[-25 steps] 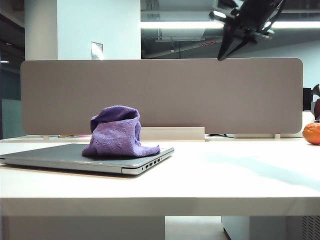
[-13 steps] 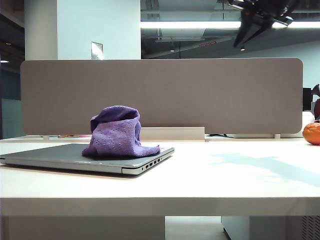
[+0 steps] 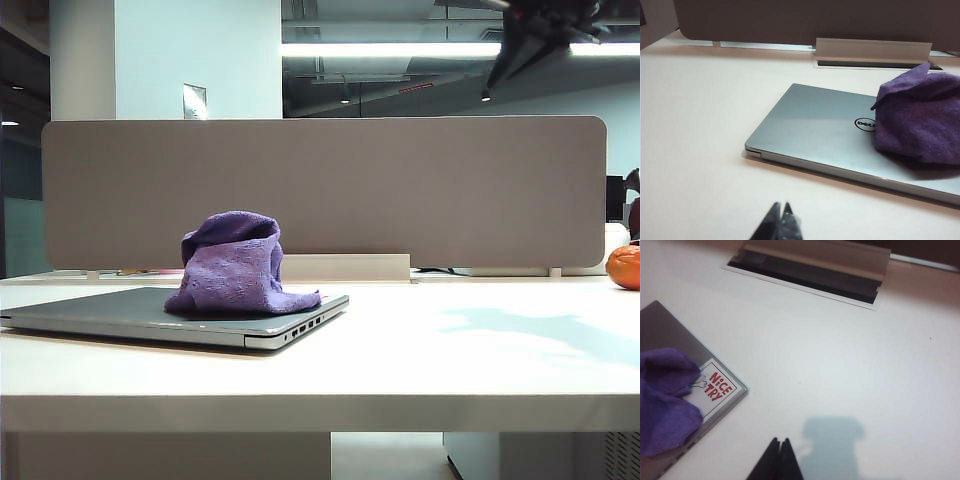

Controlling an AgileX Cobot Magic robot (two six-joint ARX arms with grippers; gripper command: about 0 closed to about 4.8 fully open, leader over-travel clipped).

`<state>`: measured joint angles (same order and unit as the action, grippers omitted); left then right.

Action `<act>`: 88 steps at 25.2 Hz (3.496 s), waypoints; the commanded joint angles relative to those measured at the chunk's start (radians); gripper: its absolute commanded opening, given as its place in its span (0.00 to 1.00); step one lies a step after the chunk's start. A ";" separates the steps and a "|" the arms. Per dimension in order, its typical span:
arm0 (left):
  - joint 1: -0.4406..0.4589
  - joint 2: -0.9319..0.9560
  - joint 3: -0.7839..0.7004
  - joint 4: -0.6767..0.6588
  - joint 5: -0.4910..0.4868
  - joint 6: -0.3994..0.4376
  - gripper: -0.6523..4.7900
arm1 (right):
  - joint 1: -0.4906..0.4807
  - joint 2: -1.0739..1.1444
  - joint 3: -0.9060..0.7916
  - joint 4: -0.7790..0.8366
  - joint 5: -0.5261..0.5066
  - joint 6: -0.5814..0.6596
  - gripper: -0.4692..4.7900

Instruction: Pick up the purple rag and put it over the laptop.

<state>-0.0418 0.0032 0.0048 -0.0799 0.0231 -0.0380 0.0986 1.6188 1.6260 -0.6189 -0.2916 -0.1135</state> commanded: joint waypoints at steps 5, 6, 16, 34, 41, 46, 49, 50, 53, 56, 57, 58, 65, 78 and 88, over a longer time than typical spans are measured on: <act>-0.001 0.001 0.003 0.006 0.000 0.004 0.11 | -0.021 -0.066 -0.067 0.013 0.000 -0.003 0.07; -0.001 0.001 0.003 0.006 -0.001 0.004 0.11 | -0.023 -0.076 -0.077 0.009 0.000 -0.003 0.07; -0.001 0.001 0.003 0.006 -0.001 0.004 0.11 | -0.044 -0.285 -0.246 0.054 0.002 -0.003 0.07; -0.001 0.001 0.003 0.006 -0.001 0.004 0.11 | -0.043 -0.742 -0.610 0.191 0.032 0.015 0.07; -0.001 0.001 0.003 0.006 -0.001 0.004 0.11 | -0.043 -0.933 -0.731 0.230 0.050 0.040 0.07; -0.001 0.001 0.003 0.006 -0.001 0.004 0.11 | -0.043 -1.038 -0.803 0.215 0.050 0.043 0.07; -0.001 0.001 0.003 0.006 0.000 0.004 0.11 | -0.043 -1.076 -0.818 0.181 0.050 0.043 0.07; -0.001 0.001 0.003 0.006 0.000 0.004 0.11 | -0.043 -1.093 -0.818 0.164 0.050 0.043 0.07; -0.001 0.001 0.003 0.006 -0.001 0.004 0.11 | -0.043 -1.116 -0.818 0.145 0.051 0.033 0.07; -0.001 0.001 0.003 0.006 -0.001 0.004 0.11 | -0.043 -1.136 -0.818 0.137 0.057 0.029 0.07; -0.001 0.001 0.003 0.006 -0.001 0.004 0.11 | -0.043 -1.142 -0.818 0.137 0.057 0.032 0.07; -0.001 0.001 0.003 0.006 -0.001 0.004 0.11 | -0.043 -1.147 -0.818 0.136 0.057 0.032 0.07; -0.001 0.001 0.003 0.006 0.000 0.004 0.11 | -0.043 -1.168 -0.818 0.128 0.069 0.027 0.07; -0.001 0.001 0.003 0.006 -0.001 0.004 0.11 | -0.056 -1.412 -1.244 0.408 0.137 0.177 0.07; -0.001 0.001 0.003 0.006 0.000 0.004 0.11 | -0.082 -1.559 -1.442 0.539 0.177 0.236 0.07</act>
<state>-0.0418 0.0040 0.0048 -0.0799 0.0227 -0.0380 0.0170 0.0677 0.1902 -0.1093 -0.1471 0.1169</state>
